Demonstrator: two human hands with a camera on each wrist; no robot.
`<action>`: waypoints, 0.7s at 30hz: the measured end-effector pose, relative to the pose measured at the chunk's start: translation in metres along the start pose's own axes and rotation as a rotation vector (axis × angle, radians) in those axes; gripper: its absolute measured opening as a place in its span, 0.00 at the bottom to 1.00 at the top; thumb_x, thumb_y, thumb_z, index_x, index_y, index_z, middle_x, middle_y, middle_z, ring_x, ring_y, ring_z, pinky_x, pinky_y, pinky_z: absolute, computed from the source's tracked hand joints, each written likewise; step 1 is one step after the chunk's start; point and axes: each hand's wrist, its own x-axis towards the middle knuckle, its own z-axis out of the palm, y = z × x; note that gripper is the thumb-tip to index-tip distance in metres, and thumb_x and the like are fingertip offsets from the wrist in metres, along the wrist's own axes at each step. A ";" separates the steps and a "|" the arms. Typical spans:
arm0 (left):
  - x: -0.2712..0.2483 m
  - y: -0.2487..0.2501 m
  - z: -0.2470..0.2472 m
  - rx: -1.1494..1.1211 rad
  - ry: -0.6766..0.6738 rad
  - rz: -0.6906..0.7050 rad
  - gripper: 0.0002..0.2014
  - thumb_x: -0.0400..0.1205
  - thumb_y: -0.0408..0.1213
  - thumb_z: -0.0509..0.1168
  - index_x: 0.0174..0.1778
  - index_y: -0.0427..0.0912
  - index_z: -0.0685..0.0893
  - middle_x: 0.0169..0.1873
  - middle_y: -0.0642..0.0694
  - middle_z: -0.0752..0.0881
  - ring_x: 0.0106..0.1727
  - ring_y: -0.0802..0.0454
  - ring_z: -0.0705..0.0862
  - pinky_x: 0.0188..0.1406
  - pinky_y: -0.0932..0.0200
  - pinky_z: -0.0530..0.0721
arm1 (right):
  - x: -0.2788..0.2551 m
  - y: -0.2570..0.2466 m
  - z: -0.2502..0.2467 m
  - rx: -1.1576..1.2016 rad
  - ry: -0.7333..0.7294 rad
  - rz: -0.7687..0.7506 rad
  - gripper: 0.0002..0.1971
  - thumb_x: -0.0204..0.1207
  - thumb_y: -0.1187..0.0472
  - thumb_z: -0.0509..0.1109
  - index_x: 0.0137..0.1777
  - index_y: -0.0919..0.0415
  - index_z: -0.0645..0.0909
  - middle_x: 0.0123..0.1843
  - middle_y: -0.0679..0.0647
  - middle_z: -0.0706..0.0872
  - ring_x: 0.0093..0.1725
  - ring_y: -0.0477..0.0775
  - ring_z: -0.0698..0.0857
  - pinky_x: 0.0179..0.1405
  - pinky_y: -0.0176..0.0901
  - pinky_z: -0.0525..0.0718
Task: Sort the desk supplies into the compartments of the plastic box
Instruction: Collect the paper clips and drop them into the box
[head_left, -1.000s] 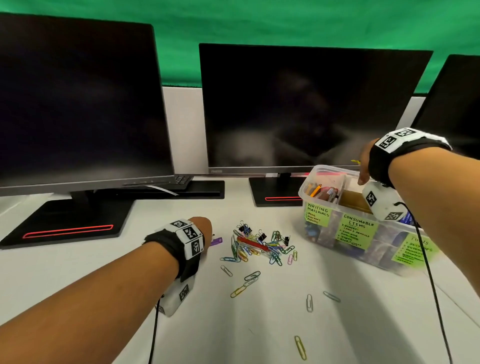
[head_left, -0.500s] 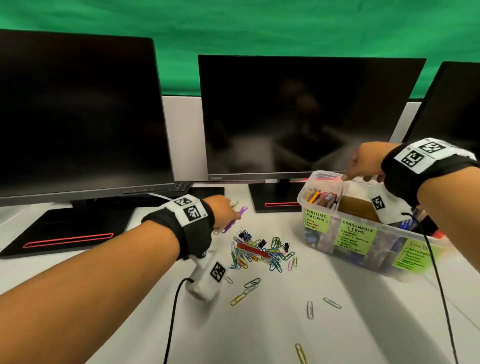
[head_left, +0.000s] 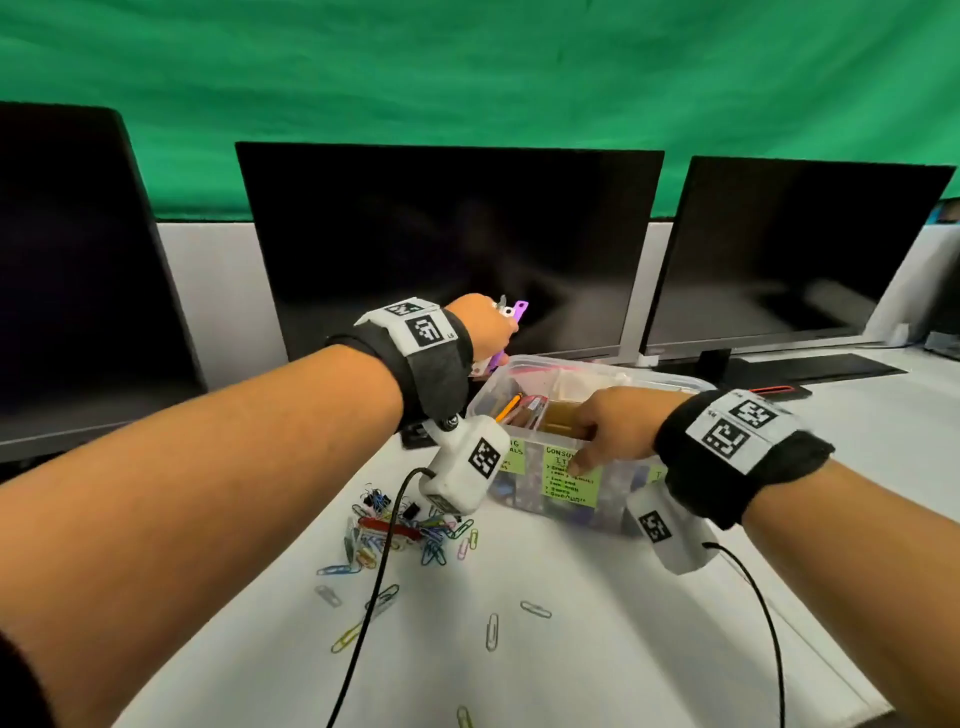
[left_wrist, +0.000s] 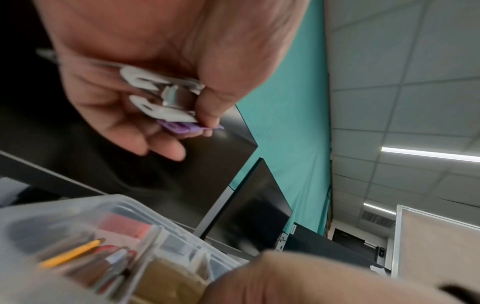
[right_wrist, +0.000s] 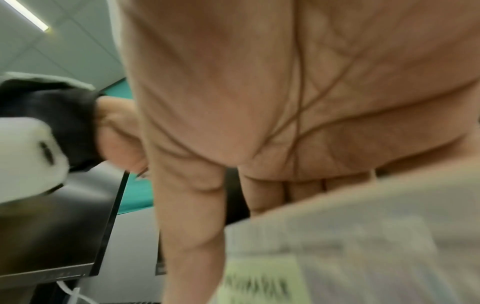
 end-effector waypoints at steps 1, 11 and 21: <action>0.002 0.012 0.006 -0.135 -0.017 -0.024 0.15 0.87 0.37 0.55 0.34 0.41 0.70 0.30 0.46 0.76 0.29 0.54 0.77 0.28 0.63 0.79 | -0.002 0.002 0.007 0.022 0.023 -0.015 0.20 0.75 0.50 0.73 0.65 0.55 0.80 0.60 0.50 0.86 0.52 0.51 0.80 0.51 0.38 0.73; 0.048 0.038 0.064 0.031 -0.376 -0.160 0.20 0.86 0.36 0.59 0.27 0.38 0.73 0.11 0.49 0.75 0.21 0.55 0.71 0.27 0.62 0.72 | 0.000 0.006 0.041 0.036 0.187 -0.016 0.13 0.80 0.56 0.63 0.58 0.61 0.82 0.57 0.59 0.86 0.57 0.60 0.84 0.48 0.45 0.78; 0.112 0.046 0.105 1.493 -0.409 0.310 0.25 0.67 0.51 0.77 0.58 0.48 0.84 0.49 0.51 0.88 0.50 0.44 0.88 0.54 0.51 0.86 | 0.004 0.009 0.040 0.058 0.164 -0.048 0.12 0.80 0.58 0.62 0.59 0.59 0.81 0.49 0.56 0.84 0.51 0.59 0.83 0.46 0.48 0.78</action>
